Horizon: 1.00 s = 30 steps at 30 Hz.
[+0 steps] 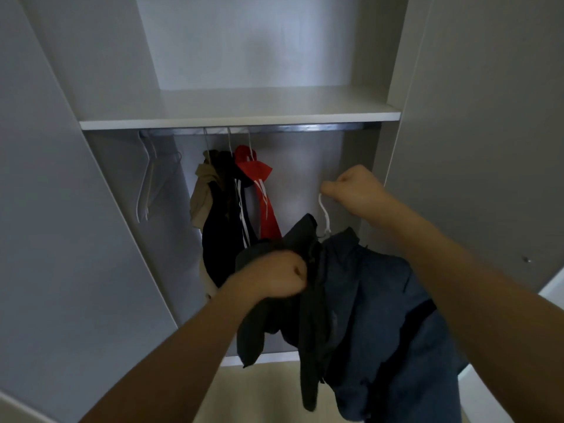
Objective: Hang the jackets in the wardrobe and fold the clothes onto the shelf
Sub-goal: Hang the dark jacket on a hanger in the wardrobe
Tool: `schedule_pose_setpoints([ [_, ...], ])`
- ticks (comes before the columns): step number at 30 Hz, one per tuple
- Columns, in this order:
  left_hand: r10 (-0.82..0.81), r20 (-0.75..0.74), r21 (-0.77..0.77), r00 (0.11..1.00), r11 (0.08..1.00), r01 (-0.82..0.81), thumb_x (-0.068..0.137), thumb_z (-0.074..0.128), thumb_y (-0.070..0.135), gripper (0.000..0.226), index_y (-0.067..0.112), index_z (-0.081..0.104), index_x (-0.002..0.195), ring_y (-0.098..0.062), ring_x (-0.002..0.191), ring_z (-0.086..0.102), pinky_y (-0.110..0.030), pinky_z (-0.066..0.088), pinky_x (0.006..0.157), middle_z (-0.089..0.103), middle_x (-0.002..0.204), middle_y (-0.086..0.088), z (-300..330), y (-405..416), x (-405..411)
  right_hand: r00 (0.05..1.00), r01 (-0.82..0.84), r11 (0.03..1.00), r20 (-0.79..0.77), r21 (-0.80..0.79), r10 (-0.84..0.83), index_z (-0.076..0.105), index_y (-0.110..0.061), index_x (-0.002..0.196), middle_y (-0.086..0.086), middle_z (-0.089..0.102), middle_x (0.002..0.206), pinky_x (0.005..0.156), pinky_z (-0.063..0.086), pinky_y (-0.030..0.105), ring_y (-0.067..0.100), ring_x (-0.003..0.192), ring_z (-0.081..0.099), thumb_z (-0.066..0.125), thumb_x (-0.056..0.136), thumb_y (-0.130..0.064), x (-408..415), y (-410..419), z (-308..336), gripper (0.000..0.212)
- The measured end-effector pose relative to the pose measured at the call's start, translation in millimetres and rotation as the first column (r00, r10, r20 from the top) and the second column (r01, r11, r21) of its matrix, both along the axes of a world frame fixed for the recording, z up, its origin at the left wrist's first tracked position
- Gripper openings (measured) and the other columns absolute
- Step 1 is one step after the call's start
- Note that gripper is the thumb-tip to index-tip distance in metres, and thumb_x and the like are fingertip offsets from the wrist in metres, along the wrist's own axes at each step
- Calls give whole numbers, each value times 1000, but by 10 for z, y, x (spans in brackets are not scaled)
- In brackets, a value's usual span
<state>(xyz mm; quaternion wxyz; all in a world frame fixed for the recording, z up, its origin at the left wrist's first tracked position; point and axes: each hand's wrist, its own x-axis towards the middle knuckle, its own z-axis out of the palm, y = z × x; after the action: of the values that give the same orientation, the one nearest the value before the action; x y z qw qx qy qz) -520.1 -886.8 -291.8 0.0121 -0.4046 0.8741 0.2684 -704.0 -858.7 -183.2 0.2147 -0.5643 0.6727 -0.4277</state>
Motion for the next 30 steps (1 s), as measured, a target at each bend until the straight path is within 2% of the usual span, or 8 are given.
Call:
schedule_pose_setpoints([
  [5, 265, 156, -236, 952, 945, -225, 72, 60, 52, 72, 20, 40, 133, -30, 122, 45, -47, 39, 103, 43, 135, -7, 58, -481, 386, 996, -71, 995, 48, -72, 74, 32, -15, 44, -10, 26, 34, 37, 25, 17, 4, 31, 25, 66, 86, -18, -32, -5, 121, 55],
  [8, 159, 144, -55, 977, 987, -152, 91, 57, 46, 26, 21, 57, 97, -18, 95, 58, -32, 46, 87, 61, 112, -7, -68, -540, 454, 986, -163, 985, -53, -60, 160, 33, -15, 43, -5, 27, 38, 40, 27, 18, 5, 33, 26, 67, 88, -21, 31, -97, 112, 57],
  [11, 112, 170, 47, 979, 991, -122, 93, 53, 47, 40, 11, 66, 83, -12, 72, 61, -18, 44, 64, 64, 84, -5, -86, -528, 710, 971, -188, 982, -146, 29, 190, 32, -16, 45, -9, 26, 37, 38, 25, 18, 5, 32, 26, 65, 90, -27, -15, -297, 69, 57],
  [18, 436, -349, 269, 830, 895, -357, 92, 62, 27, 33, 7, 59, 65, -21, 52, 51, -25, 41, 54, 51, 57, -11, -85, -336, 593, 977, -56, 976, -188, 210, 97, 44, -8, 61, 6, 40, 65, 51, 33, 21, 17, 61, 43, 47, 99, -24, -114, -948, 12, 41],
  [20, 513, -419, 330, 749, 855, -400, 91, 64, 25, 31, 7, 60, 66, -23, 55, 51, -26, 40, 53, 52, 59, -12, -120, -316, 427, 990, -22, 955, -129, 296, 63, 60, 1, 98, 9, 54, 95, 69, 40, 23, 26, 93, 54, 47, 100, -25, -114, -1099, -26, 29],
  [24, 556, -505, 316, 660, 831, -458, 90, 64, 18, 55, 21, 35, 44, -15, 45, 37, -28, 30, 51, 34, 43, 2, -261, -347, -8, 996, 35, 930, 60, 366, -60, 16, -10, 152, 16, 33, 151, 96, 37, 36, 34, 135, 38, 51, 96, -16, -61, -1424, -183, 67],
  [26, 586, -539, 320, 605, 807, -496, 91, 63, 18, 57, 22, 30, 44, -13, 44, 34, -28, 30, 50, 31, 43, 6, -297, -434, -257, 986, 161, 898, -35, 409, -161, 22, -9, 150, 12, 40, 143, 100, 37, 36, 30, 127, 44, 49, 99, -16, -103, -1678, -316, 59],
  [30, 630, -599, 361, 494, 763, -537, 93, 56, 14, 49, 20, 31, 51, -12, 45, 32, -26, 29, 48, 31, 46, 5, -187, -680, -735, 958, 151, 905, 166, 398, -233, 54, 2, 103, 12, 54, 91, 63, 43, 25, 21, 76, 53, 47, 97, -3, -182, -2028, -358, 10],
])
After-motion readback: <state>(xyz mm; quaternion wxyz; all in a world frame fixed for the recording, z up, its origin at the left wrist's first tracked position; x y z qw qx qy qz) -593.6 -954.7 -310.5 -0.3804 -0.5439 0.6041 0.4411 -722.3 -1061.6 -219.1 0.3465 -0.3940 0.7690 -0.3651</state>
